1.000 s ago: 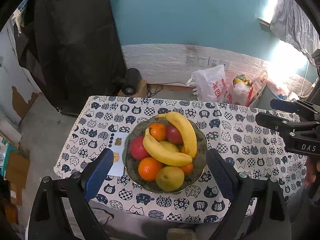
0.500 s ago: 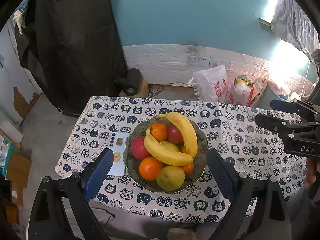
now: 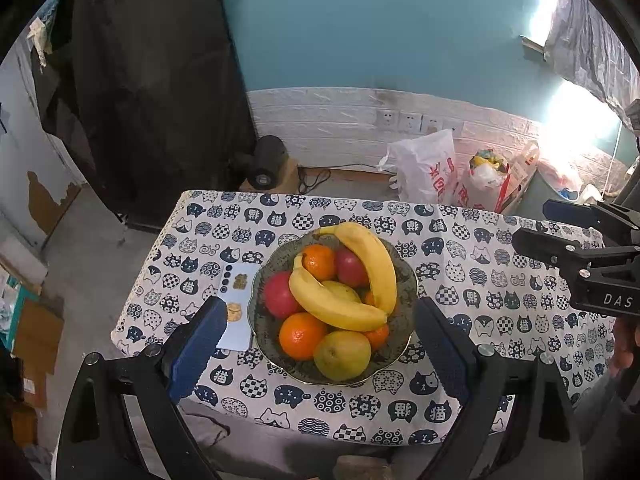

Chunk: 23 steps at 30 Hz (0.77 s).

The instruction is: Organize fruits

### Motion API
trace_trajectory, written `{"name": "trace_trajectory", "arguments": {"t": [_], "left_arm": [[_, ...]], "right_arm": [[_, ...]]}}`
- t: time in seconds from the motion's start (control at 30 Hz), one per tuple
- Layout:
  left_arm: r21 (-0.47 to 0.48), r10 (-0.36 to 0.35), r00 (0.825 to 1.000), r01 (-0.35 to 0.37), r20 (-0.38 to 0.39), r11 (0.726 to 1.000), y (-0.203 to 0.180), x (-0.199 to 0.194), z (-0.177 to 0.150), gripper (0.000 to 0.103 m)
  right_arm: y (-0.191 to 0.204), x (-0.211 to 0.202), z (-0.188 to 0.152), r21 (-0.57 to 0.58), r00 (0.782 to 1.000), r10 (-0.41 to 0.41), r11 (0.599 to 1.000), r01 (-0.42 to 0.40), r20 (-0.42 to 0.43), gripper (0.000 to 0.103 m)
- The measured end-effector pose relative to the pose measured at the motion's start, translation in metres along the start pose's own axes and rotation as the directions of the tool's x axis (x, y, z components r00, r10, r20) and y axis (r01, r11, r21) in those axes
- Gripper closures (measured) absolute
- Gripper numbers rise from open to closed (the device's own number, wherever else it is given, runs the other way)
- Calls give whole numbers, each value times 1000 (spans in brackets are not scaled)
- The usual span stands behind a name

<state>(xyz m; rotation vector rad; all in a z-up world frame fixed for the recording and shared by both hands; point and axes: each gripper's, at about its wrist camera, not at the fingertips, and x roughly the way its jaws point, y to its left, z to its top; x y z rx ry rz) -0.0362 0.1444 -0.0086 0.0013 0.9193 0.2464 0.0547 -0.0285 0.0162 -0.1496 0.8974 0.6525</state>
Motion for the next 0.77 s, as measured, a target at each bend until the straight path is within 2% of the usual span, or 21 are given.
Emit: {"name": "trace_trajectory", "arguments": {"t": [0.77], "left_arm": [[-11, -3, 1000, 3, -14, 1000, 1, 1, -1, 8]], "right_arm": [[1, -1, 0, 0, 1000, -2, 1000, 2, -2, 28]]}}
